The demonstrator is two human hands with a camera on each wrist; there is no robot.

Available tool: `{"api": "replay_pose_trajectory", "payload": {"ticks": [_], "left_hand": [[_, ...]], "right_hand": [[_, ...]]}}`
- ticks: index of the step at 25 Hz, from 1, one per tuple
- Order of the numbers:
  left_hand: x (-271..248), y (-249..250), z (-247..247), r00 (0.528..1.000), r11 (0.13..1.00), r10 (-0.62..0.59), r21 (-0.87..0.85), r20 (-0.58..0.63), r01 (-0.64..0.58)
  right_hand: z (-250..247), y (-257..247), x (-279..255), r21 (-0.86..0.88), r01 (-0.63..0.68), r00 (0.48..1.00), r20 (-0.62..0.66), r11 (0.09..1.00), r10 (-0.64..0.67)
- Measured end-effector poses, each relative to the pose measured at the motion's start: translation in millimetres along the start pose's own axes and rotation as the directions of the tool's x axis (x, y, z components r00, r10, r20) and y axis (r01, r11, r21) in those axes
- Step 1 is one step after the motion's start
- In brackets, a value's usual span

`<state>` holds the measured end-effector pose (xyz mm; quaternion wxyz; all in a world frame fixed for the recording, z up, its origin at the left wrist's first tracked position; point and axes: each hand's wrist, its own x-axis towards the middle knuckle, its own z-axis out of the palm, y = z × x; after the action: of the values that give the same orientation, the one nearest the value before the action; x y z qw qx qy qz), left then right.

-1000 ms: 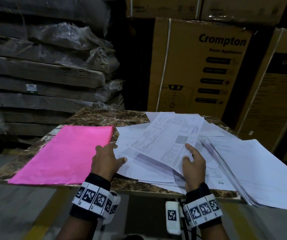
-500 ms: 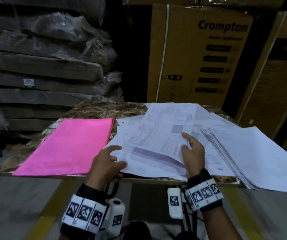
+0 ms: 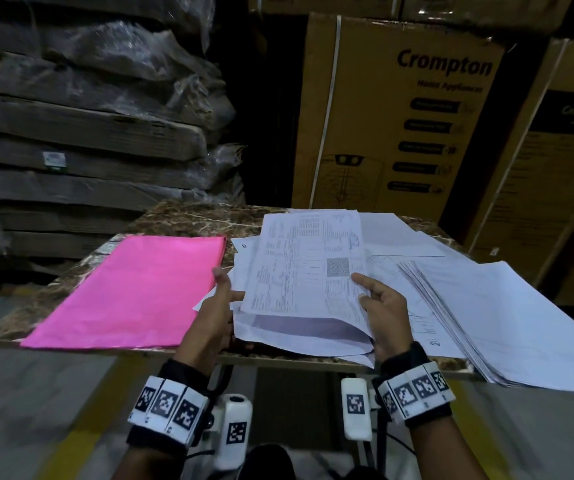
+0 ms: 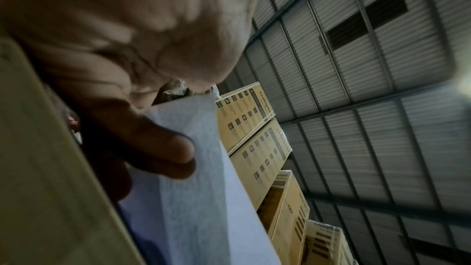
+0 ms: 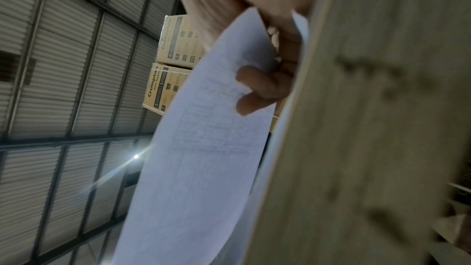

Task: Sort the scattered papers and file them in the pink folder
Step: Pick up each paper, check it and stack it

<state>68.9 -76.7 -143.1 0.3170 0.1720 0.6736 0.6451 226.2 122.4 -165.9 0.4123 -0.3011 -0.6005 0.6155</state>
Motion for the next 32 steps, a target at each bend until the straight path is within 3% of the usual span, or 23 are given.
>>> {"api": "replay_pose_trajectory", "payload": {"ticks": [3, 7, 11, 15, 18, 21, 27, 30, 32], "left_hand": [[1.2, -0.2, 3.7, 0.999, 0.998, 0.045, -0.034, 0.009, -0.045], [9.0, -18.7, -5.1, 0.968, 0.966, 0.249, 0.058, 0.042, -0.251], [14.1, -24.3, -14.4, 0.961, 0.953, 0.246, 0.150, 0.124, -0.263], [13.5, -23.9, -13.8, 0.948, 0.955, 0.248, 0.117, 0.201, -0.274], [10.5, -22.9, -16.9, 0.964, 0.975, 0.179, 0.092, 0.198, -0.201], [6.8, -24.9, -22.1, 0.976, 0.986, 0.161, 0.011, 0.144, -0.164], [10.6, -15.9, -47.6, 0.976, 0.978, 0.207, -0.015, -0.067, -0.209], [16.5, -15.7, -57.3, 0.936, 0.961, 0.276, 0.040, -0.217, -0.274], [18.6, -20.8, -64.9, 0.894, 0.941, 0.337, 0.142, -0.294, -0.308]], "right_hand": [[-0.8, -1.5, -1.0, 0.016, 0.000, 1.000, 0.010, 1.000, 0.000], [-2.3, -2.0, -1.2, -0.116, 0.039, 0.998, 0.053, 0.992, -0.033], [-5.7, 1.4, 0.6, -0.423, 0.147, 0.985, 0.141, 0.894, -0.095], [-1.0, -1.0, -3.6, -0.494, 0.182, 0.965, 0.254, 0.850, -0.059], [7.0, -11.7, -6.0, -0.502, 0.216, 0.953, 0.293, 0.837, -0.071], [8.8, -16.8, -3.6, -0.523, 0.192, 0.963, 0.266, 0.830, -0.056], [12.8, -28.4, 3.0, -0.591, 0.127, 0.980, 0.200, 0.797, -0.007], [17.1, -34.8, 12.7, -0.669, 0.138, 0.982, 0.188, 0.730, -0.013], [20.6, -39.6, 19.9, -0.708, 0.170, 0.960, 0.275, 0.685, 0.045]]}}
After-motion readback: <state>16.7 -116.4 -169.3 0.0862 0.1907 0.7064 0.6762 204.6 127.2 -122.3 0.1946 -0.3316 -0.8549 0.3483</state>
